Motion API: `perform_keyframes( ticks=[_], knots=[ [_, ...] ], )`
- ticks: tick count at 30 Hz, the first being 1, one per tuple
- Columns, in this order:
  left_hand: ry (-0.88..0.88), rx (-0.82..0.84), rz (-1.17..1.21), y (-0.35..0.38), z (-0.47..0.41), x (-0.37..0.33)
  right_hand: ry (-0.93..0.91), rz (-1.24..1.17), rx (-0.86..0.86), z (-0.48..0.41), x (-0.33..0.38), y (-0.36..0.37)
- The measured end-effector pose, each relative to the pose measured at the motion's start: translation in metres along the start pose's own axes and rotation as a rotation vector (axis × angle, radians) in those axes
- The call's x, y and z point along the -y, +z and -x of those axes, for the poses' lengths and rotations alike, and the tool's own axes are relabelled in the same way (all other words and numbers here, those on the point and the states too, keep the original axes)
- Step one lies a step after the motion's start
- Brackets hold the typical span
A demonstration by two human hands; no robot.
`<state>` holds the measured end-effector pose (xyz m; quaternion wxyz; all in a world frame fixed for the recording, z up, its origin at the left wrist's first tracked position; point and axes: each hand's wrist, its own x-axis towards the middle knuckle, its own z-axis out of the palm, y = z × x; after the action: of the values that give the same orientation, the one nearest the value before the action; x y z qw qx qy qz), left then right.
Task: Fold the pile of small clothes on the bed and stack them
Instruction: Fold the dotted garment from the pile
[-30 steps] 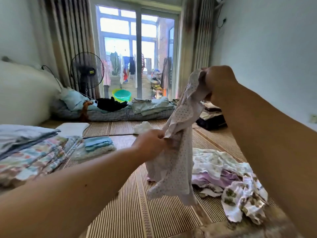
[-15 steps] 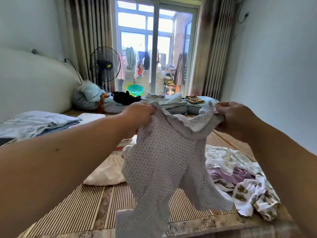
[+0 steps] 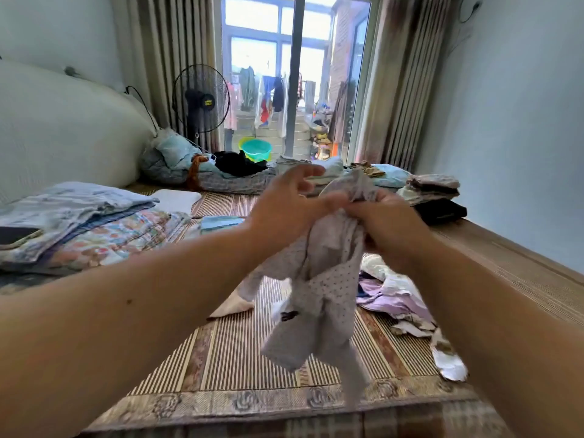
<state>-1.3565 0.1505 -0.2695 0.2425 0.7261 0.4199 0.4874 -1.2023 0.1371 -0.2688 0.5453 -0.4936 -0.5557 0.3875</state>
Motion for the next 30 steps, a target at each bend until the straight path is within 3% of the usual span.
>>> perform_keyframes(
  ticks=[2,5,11,14,17,20,22,24,27,30],
  knots=[
    [-0.069,0.110,-0.039,0.005,0.022,0.033,0.011,-0.105,-0.003,-0.003,0.014,-0.007],
    [-0.306,0.313,-0.012,0.032,0.057,0.076,0.029,-0.210,-0.043,-0.011,0.032,-0.019],
    [-0.761,0.511,0.624,0.098,0.102,0.094,0.032,-0.324,-0.094,-0.017,0.050,-0.050],
    [-0.851,0.382,0.890,0.112,0.102,0.091,0.036,-0.299,-0.163,-0.015,0.040,-0.071],
    [-0.821,0.155,0.971,0.097,0.083,0.090,0.076,-0.273,-0.226,-0.012,0.014,-0.094],
    [-0.738,-0.039,0.805,0.068,0.061,0.098,0.176,-0.165,-0.261,-0.004,-0.029,-0.111],
    [-0.675,-0.046,0.650,0.048,0.051,0.100,0.283,-0.069,-0.243,0.005,-0.063,-0.116],
    [-0.588,0.034,0.461,0.032,0.042,0.097,0.385,0.075,-0.179,0.015,-0.089,-0.114],
    [-0.406,0.248,-0.001,0.018,0.024,0.078,0.436,0.365,0.034,0.030,-0.107,-0.094],
    [-0.075,0.534,-0.516,0.016,0.007,0.052,0.202,0.603,0.108,0.028,-0.101,-0.068]
  ],
)
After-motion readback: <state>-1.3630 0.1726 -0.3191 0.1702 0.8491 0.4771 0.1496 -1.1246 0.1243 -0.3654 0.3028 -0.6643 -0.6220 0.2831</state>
